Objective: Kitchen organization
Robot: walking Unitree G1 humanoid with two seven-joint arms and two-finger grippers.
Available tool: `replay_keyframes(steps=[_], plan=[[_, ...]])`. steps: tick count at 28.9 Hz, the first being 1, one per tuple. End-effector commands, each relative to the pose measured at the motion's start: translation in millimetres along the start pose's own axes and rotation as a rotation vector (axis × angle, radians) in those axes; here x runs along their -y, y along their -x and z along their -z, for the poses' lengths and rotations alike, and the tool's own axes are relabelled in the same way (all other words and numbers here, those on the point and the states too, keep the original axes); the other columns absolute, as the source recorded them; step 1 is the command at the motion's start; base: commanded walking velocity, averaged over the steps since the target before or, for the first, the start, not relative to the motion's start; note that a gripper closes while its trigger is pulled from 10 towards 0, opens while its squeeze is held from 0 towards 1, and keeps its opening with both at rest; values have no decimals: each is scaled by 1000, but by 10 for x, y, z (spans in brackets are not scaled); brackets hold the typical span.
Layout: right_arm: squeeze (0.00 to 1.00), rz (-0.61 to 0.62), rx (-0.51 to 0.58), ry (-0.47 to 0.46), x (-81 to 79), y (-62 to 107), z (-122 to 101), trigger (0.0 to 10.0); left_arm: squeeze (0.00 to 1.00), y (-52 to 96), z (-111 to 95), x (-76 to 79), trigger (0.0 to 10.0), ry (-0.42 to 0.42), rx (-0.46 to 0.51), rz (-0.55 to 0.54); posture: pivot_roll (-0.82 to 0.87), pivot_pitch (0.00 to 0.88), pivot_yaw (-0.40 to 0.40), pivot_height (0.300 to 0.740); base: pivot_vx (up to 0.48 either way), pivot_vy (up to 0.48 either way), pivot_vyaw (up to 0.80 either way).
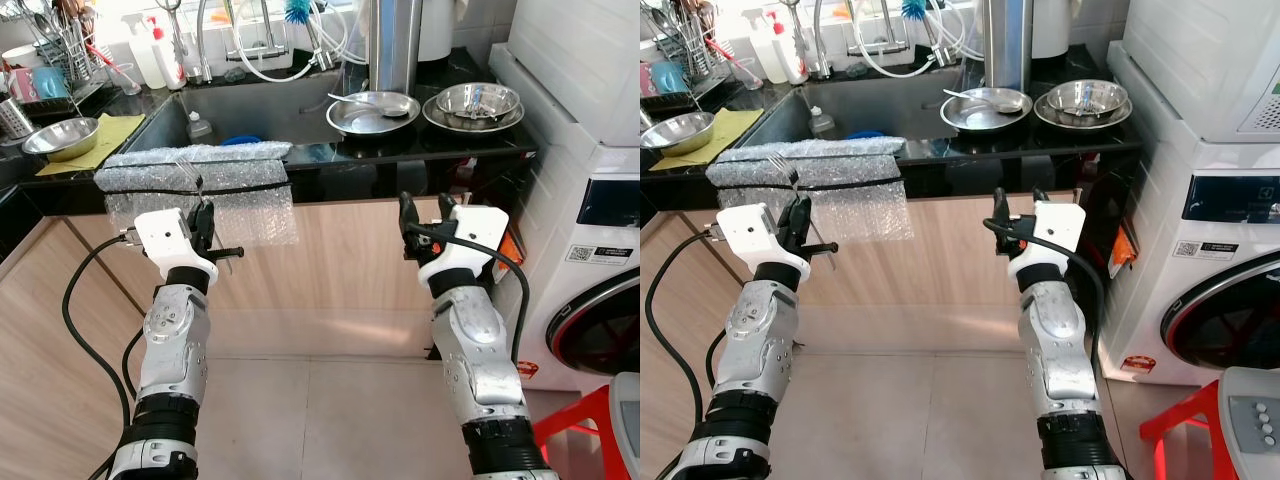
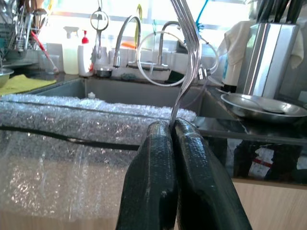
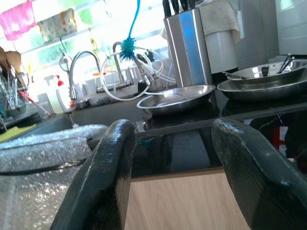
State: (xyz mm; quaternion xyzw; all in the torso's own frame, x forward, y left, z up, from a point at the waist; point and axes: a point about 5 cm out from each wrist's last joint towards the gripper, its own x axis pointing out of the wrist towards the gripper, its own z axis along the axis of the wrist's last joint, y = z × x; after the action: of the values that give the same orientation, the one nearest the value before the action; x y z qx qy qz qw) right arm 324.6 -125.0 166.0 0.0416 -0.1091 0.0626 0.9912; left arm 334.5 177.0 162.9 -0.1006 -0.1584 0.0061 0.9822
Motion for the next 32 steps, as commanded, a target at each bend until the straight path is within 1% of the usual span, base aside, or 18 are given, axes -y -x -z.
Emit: replay_keyframes(steps=[1,3,6,12,16,18,30,32], plan=[[0,-30,22,3,-98,-33,-75,10000,0,-42,-110,-14,10000,4,38,-7,3,22,128,740,289,0,750],[0,-38,18,6,-129,-31,-74,10000,0,-53,-128,-17,10000,-2,39,-8,7,24,127,740,315,0,775],[0,-32,-4,-24,-138,-38,-48,10000,0,-67,-130,-39,10000,-4,36,-19,8,28,127,740,365,0,0],[0,-56,7,-3,-175,-43,-69,10000,0,-77,-136,-40,10000,-7,33,-20,9,33,127,740,389,0,0],[0,-54,8,12,-184,-44,-76,10000,0,-76,-132,-33,10000,-5,30,-20,7,34,126,740,392,0,678],[0,-44,-7,-15,-186,-47,-64,10000,0,-75,-129,-25,10000,-2,28,-20,9,35,123,740,394,0,0],[0,-64,-12,-5,-214,-46,-65,10000,0,-55,-134,-45,10000,-2,33,-35,9,36,112,740,391,0,0],[0,-69,-9,-6,-227,-49,-80,10000,0,-60,-163,-55,10000,1,43,-41,8,36,110,740,392,0,0]])
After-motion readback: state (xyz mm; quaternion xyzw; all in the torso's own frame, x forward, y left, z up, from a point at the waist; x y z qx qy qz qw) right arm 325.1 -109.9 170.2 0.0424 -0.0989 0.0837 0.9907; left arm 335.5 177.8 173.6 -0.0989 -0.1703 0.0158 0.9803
